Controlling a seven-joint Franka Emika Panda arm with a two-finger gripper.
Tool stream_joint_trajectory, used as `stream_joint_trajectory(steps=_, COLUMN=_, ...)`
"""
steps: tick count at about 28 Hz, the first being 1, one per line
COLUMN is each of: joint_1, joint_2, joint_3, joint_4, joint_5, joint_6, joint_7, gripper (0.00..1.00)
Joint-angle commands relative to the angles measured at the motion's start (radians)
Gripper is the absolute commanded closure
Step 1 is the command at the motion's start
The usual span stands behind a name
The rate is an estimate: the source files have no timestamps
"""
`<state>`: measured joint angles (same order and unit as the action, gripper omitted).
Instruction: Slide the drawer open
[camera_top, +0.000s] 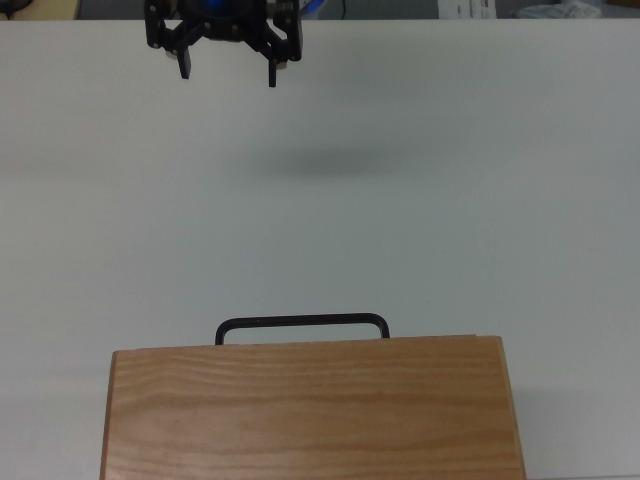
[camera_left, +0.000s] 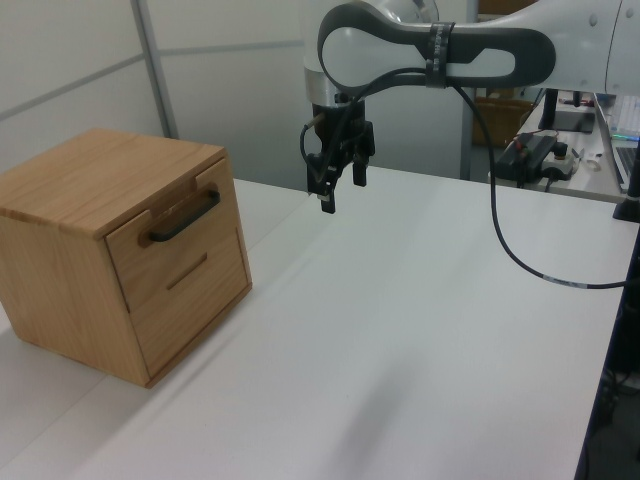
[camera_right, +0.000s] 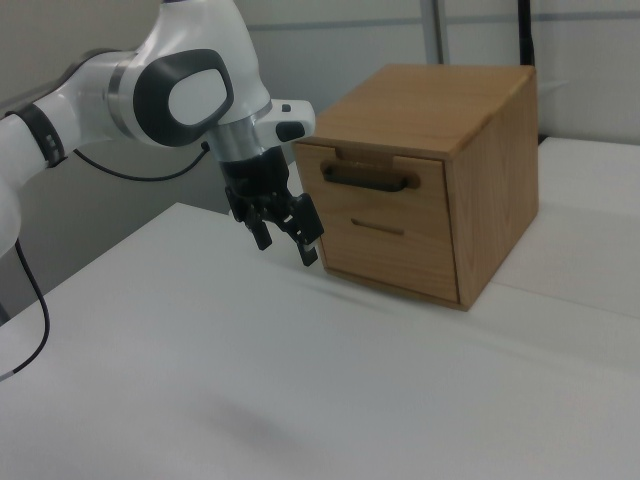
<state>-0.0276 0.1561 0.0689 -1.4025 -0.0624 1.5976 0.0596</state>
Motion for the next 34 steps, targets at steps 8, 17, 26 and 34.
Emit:
stream_joint_trajectory(steps=8, joint_1=-0.002, joint_2=-0.03, joint_3=-0.003, joint_4=-0.026, joint_5=0.045, joint_6=-0.01, joint_7=-0.029, gripper=0.0)
stream_joint_trajectory(steps=17, joint_1=0.0, joint_2=-0.029, joint_3=0.002, joint_4=-0.023, joint_5=0.098, joint_6=0.005, joint_7=0.003, gripper=0.0)
stream_joint_trajectory(steps=26, joint_1=0.0, joint_2=-0.024, joint_3=0.002, joint_4=-0.026, joint_5=0.144, joint_6=0.136, joint_7=0.262, gripper=0.0)
stream_joint_trajectory(steps=34, joint_1=0.003, joint_2=0.011, joint_3=0.0, joint_4=-0.024, joint_5=0.118, joint_6=0.277, joint_7=0.604, gripper=0.0)
